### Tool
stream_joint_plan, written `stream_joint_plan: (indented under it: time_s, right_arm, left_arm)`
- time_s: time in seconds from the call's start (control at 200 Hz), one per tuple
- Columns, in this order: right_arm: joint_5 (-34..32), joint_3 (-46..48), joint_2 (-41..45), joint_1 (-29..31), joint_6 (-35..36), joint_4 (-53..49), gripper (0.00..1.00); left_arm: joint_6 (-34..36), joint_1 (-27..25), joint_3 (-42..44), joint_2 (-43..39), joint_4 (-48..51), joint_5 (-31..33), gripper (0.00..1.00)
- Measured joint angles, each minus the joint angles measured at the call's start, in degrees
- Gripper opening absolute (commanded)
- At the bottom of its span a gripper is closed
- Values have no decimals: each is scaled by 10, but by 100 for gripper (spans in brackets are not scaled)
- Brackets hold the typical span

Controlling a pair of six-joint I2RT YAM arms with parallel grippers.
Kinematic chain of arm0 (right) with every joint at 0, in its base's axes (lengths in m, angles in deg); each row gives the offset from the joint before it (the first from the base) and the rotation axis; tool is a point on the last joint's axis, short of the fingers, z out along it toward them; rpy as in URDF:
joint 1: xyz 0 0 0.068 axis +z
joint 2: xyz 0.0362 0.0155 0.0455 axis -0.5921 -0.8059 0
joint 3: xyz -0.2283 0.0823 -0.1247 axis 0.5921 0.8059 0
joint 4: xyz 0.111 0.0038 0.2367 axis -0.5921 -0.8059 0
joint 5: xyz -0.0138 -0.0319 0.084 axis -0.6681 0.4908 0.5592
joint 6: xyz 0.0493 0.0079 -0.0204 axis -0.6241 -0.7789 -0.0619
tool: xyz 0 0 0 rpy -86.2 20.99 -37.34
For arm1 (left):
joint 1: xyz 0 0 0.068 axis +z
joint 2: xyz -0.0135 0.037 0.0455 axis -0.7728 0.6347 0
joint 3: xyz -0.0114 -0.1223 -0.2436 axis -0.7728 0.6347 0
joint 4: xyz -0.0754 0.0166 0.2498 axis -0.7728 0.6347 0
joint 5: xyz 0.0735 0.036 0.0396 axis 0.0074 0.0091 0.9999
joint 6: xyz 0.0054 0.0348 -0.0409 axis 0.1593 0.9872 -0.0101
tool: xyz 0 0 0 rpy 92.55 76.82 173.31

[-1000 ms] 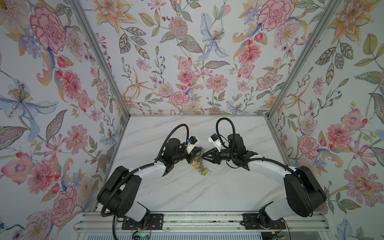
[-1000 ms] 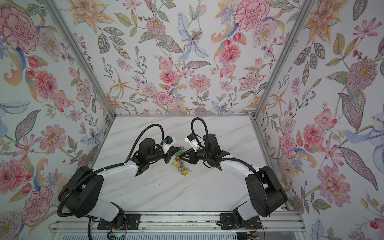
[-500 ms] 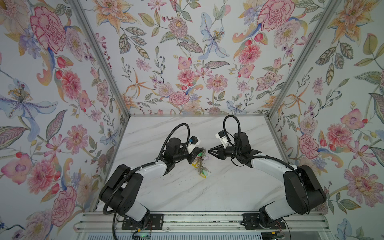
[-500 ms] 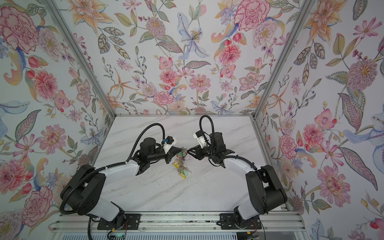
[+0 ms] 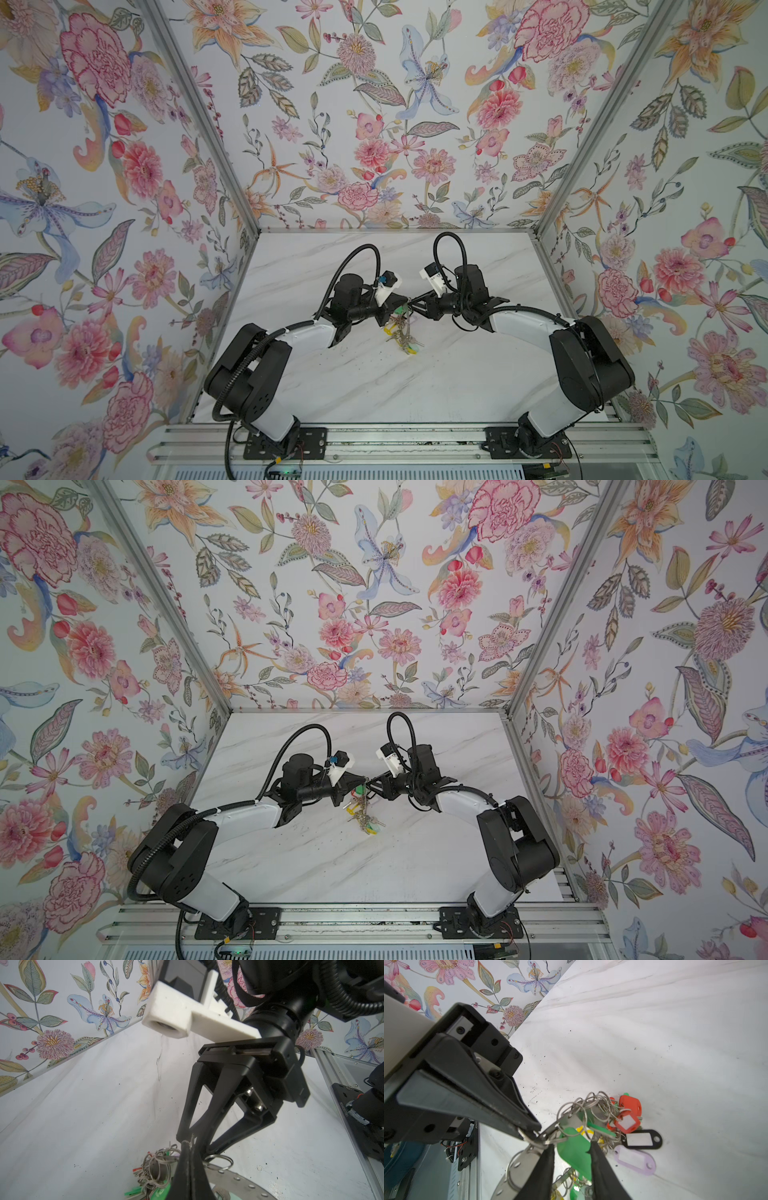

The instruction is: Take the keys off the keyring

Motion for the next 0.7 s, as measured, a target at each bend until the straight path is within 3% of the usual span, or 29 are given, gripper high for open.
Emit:
stream_joint_plan:
  time_s: [0.701]
  right_arm:
    - [44,-13,-47,22,11,15,36]
  left_arm:
    - [-17,5,-2,1,-10,-19,0]
